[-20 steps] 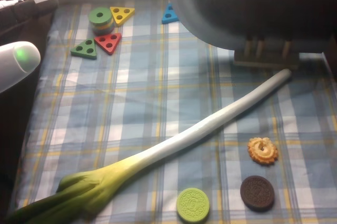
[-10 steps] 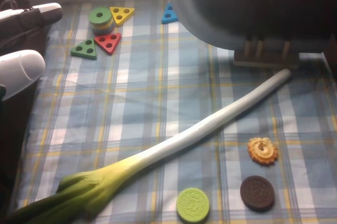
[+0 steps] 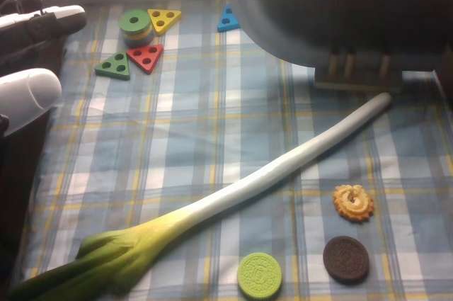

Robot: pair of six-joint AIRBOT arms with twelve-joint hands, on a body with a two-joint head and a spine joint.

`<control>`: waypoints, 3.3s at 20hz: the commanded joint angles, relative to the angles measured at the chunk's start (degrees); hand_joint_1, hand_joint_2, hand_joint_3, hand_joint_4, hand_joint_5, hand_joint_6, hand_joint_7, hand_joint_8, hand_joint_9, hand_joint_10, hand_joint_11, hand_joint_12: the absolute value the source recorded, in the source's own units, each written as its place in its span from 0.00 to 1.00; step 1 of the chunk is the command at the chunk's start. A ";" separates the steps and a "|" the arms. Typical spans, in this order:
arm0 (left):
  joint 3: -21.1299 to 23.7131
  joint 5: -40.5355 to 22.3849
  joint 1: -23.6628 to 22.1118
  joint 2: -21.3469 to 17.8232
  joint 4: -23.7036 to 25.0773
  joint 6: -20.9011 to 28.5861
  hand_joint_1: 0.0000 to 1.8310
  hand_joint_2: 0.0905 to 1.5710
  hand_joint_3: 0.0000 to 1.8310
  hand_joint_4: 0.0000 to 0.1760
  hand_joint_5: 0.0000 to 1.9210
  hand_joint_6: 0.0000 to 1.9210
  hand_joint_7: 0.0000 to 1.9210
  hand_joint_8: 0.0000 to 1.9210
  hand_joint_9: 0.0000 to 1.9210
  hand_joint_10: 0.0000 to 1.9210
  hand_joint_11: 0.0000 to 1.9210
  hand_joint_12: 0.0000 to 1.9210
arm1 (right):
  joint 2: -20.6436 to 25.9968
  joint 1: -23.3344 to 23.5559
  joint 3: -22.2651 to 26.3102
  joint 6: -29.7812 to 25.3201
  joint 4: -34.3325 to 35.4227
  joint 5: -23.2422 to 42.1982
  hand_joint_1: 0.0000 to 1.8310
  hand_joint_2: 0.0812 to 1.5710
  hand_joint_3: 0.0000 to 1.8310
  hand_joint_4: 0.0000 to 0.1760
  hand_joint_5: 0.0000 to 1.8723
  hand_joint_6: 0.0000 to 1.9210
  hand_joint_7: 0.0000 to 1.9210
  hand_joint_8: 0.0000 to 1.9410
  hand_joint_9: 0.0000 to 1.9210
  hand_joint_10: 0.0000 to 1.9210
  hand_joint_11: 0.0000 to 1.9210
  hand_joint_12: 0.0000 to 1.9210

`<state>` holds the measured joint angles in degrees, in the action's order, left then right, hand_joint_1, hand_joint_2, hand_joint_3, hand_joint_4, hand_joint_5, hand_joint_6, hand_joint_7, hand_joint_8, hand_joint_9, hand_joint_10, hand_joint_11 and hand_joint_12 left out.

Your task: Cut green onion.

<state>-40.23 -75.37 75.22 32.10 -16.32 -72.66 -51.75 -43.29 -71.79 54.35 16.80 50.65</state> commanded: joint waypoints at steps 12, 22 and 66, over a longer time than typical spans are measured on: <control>-0.34 -6.73 -0.66 0.44 -0.38 0.96 0.14 0.89 0.00 0.69 0.19 0.00 0.13 0.00 0.13 0.00 0.00 0.23 | -1.10 2.08 -2.53 0.40 1.59 3.80 0.48 0.73 0.01 0.00 0.40 0.01 0.39 0.01 0.34 0.01 0.15 0.38; -0.38 -6.41 -0.66 0.68 -0.38 1.47 0.19 0.88 0.00 0.61 0.19 0.00 0.15 0.00 0.14 0.00 0.00 0.30 | -1.68 2.07 -3.40 0.40 3.11 3.39 0.09 0.99 0.00 0.00 0.33 0.59 0.41 0.79 0.47 0.98 0.51 1.00; -1.49 -2.51 -1.62 2.05 3.32 2.67 0.01 0.94 0.00 0.00 0.17 0.00 0.22 0.00 0.21 0.00 0.00 0.31 | 4.61 3.77 6.78 1.87 -6.19 24.68 0.11 1.00 0.02 0.35 0.21 1.00 0.52 1.00 0.70 1.00 0.76 1.00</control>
<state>-41.58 -72.23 74.28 33.85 -12.10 -70.43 -48.01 -40.71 -64.79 56.86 9.28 65.47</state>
